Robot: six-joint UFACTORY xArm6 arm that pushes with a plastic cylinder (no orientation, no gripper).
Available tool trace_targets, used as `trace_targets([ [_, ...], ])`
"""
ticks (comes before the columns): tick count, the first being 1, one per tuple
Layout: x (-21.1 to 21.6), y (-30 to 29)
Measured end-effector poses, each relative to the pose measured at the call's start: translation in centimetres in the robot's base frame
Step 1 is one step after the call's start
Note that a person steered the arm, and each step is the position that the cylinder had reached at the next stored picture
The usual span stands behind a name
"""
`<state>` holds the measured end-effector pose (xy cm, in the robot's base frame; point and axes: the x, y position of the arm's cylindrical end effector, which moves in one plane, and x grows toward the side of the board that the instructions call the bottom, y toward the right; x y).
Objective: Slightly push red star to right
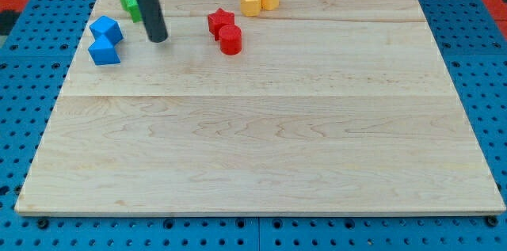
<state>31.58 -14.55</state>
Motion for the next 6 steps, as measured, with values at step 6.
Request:
trace_targets([
  [6,1.6,12.6],
])
